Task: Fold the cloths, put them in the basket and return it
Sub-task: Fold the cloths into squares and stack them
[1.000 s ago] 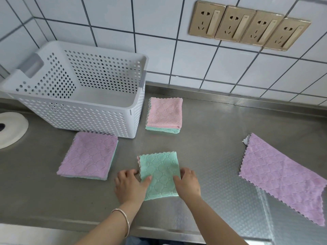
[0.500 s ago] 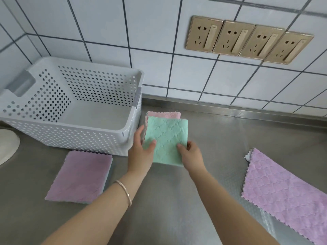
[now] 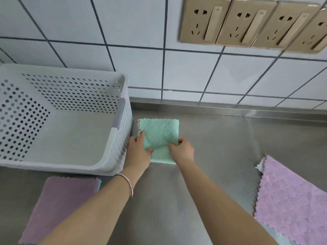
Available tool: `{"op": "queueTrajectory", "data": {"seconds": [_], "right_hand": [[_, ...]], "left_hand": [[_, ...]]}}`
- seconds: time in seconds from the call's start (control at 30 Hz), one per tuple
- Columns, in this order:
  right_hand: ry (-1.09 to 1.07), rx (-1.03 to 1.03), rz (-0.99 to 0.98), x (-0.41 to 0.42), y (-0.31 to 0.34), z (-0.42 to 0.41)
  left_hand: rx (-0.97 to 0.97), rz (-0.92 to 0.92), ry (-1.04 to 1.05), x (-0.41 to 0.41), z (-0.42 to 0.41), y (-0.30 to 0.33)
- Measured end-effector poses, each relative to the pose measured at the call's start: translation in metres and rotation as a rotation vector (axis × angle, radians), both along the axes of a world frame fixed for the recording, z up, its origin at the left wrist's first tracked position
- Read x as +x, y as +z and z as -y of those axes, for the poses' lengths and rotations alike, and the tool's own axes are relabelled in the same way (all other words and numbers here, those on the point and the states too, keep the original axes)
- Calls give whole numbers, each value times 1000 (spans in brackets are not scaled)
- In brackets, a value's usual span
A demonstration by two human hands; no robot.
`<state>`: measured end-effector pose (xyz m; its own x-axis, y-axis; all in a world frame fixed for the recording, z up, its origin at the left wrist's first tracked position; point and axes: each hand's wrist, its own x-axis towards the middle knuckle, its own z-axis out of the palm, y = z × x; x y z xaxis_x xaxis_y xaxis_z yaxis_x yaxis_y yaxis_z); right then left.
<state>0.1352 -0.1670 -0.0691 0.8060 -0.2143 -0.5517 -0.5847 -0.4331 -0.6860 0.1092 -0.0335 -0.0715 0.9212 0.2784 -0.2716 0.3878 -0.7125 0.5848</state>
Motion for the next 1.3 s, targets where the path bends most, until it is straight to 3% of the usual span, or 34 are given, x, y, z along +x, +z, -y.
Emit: {"op": "queueTrajectory", "data": {"seconds": [0.1, 0.2, 0.33, 0.43, 0.53, 0.63, 0.7, 0.83, 0.93, 1.0, 1.07, 1.13, 1.23, 1.3], "right_hand": [[13, 51, 52, -3, 5, 5], [36, 55, 224, -29, 11, 36], [0, -394, 457, -113, -16, 129], [20, -763, 283, -183, -36, 201], [47, -856, 118, -208, -40, 239], [92, -915, 176, -207, -37, 258], [137, -919, 273, -205, -28, 261], [276, -804, 742, -211, -5, 257], [333, -713, 967, -213, 29, 249], [327, -669, 1015, -212, 50, 247], [368, -582, 978, -212, 72, 248], [454, -506, 737, -210, 93, 250], [689, -716, 302, -206, 103, 251], [704, -748, 171, -200, 105, 248]], "left_hand": [[102, 54, -4, -4, 0, 2], [224, 187, -9, -16, 9, 8], [189, 443, -97, -38, 53, 17], [158, 509, -259, -57, 99, 18], [142, 393, -400, -77, 134, 12], [132, 270, -555, -99, 166, 9], [100, 301, -711, -111, 183, 13], [211, 492, -1069, -125, 223, 24], [233, 624, -1042, -133, 240, 41], [142, 645, -975, -134, 235, 51], [20, 597, -958, -136, 216, 68], [-89, 455, -946, -136, 195, 85], [-225, 323, -801, -131, 159, 98], [-272, 313, -705, -125, 129, 107]]}}
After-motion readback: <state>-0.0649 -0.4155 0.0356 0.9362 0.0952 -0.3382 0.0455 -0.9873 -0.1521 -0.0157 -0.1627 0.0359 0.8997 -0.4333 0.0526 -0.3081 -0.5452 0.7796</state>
